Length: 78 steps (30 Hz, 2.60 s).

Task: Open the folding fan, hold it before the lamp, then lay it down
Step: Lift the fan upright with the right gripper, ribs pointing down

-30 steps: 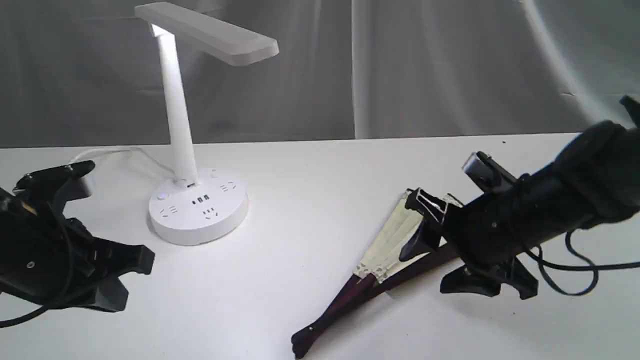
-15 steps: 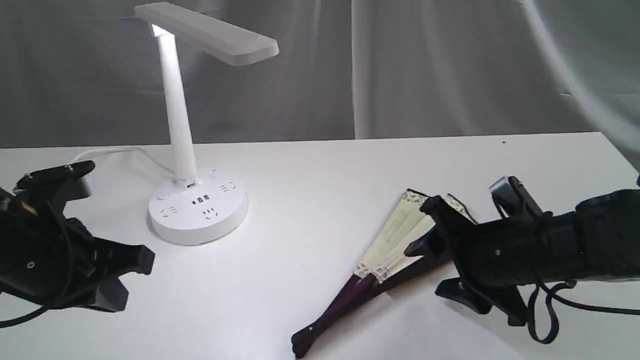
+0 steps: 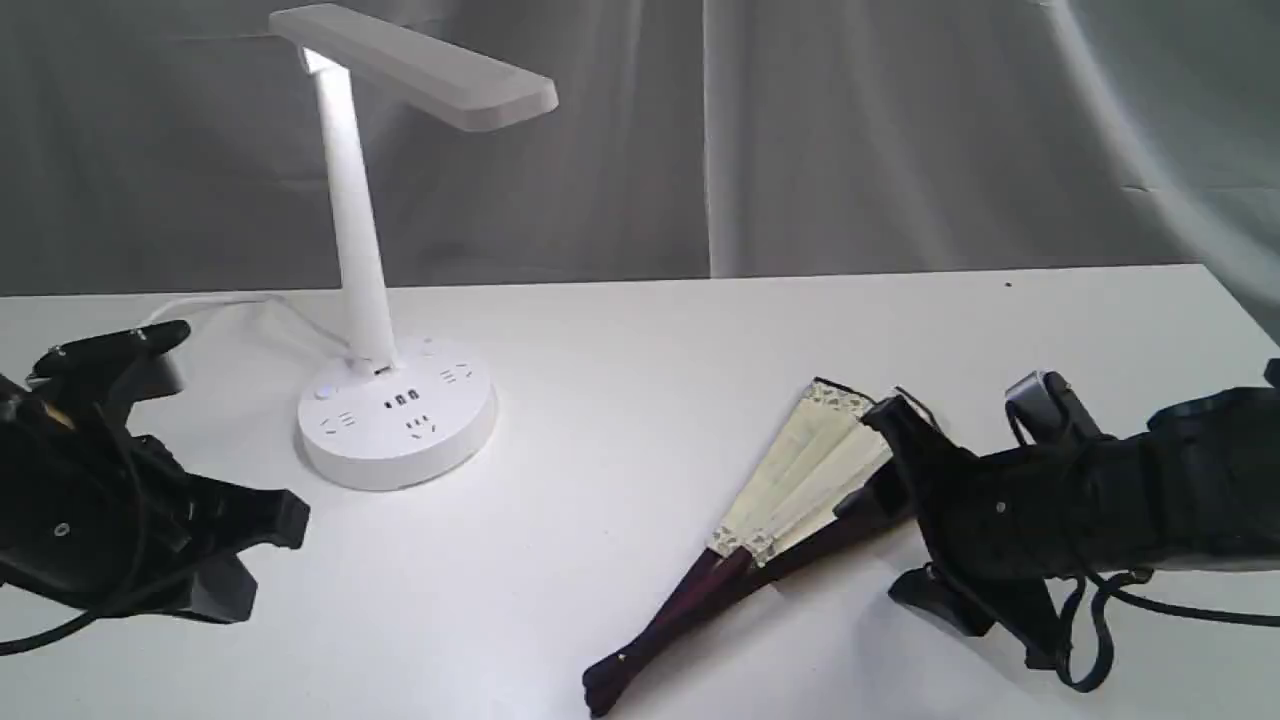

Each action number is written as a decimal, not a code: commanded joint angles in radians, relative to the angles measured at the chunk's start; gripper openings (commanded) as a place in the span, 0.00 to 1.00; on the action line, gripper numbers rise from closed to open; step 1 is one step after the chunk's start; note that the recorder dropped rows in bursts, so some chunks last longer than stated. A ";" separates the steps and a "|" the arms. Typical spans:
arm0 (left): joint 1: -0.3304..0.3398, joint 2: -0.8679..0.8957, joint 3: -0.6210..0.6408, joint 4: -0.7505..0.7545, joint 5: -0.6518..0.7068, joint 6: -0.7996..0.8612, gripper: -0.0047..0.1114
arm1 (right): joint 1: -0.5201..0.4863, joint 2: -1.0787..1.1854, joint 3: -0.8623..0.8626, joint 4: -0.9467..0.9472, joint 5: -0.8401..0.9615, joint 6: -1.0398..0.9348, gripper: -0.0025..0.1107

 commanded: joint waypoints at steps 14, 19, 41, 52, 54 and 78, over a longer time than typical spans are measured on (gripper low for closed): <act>-0.004 -0.002 -0.004 -0.007 -0.007 0.005 0.04 | -0.002 0.128 -0.116 -0.011 0.043 0.032 0.51; -0.004 -0.002 -0.004 -0.007 -0.010 0.004 0.04 | -0.002 0.153 -0.147 -0.011 0.043 0.032 0.50; -0.004 -0.002 -0.004 -0.007 -0.010 0.004 0.04 | -0.004 0.150 -0.192 -0.011 0.135 -0.102 0.02; -0.004 -0.002 -0.004 -0.007 -0.016 0.025 0.04 | -0.090 0.122 -0.192 -0.011 0.458 -0.208 0.02; -0.004 -0.002 -0.004 -0.007 -0.018 0.024 0.04 | -0.116 0.122 -0.192 -0.011 0.543 -0.243 0.02; -0.089 -0.002 -0.004 -0.317 -0.104 0.573 0.20 | -0.223 0.122 -0.192 -0.114 0.845 -0.409 0.02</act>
